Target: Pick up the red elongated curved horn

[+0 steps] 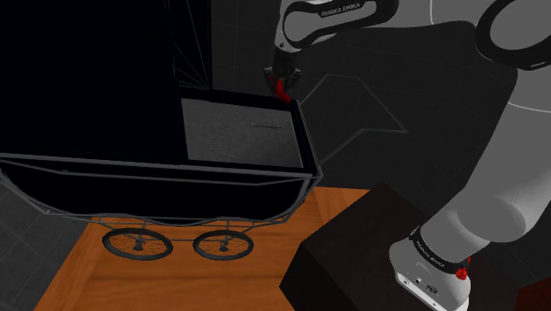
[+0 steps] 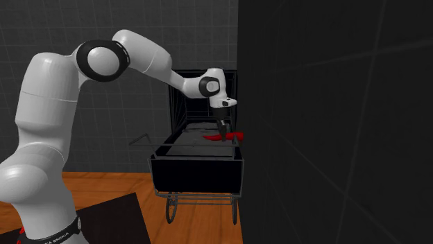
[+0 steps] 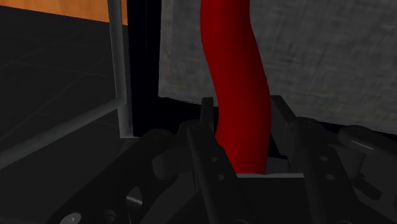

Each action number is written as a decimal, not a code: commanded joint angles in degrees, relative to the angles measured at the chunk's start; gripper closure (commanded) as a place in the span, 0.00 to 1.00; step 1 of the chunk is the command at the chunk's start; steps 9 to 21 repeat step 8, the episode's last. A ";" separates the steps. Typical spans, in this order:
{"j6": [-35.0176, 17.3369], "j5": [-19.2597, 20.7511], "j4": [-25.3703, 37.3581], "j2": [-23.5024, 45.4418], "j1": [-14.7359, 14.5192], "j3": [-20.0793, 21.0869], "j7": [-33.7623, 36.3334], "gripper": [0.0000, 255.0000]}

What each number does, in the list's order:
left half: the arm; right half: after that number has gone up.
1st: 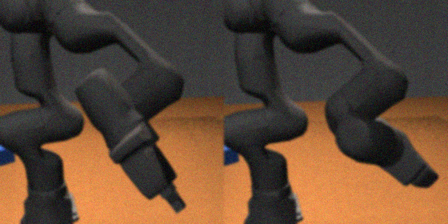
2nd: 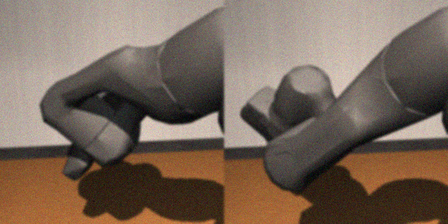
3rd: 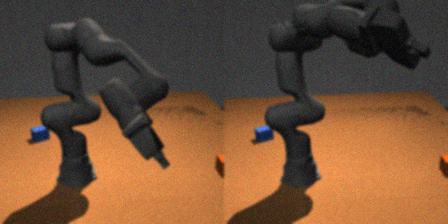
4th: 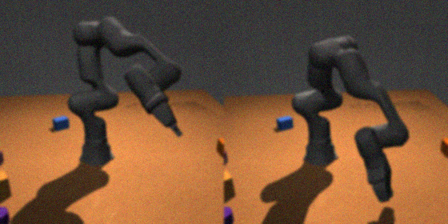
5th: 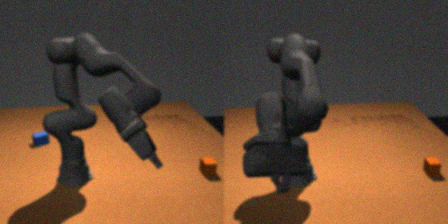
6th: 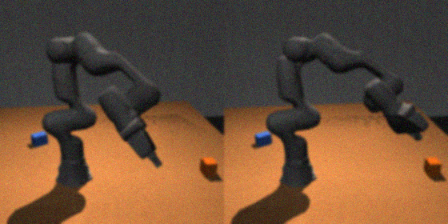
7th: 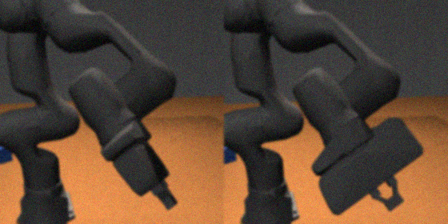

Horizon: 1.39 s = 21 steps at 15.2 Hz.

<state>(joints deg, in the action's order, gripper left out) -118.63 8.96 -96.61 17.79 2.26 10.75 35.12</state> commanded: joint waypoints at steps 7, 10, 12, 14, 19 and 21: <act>5.20 -0.56 4.08 -1.18 0.03 0.16 -0.75 1.00; 5.20 -0.56 4.09 -1.17 0.03 0.16 -0.75 1.00; 5.20 -0.56 4.09 -1.17 0.03 0.16 -0.75 1.00; 5.20 -0.56 4.09 -1.17 0.03 0.16 -0.75 1.00; 5.20 -0.56 4.09 -1.17 0.03 0.16 -0.75 1.00; 5.20 -0.56 4.09 -1.17 0.03 0.16 -0.75 1.00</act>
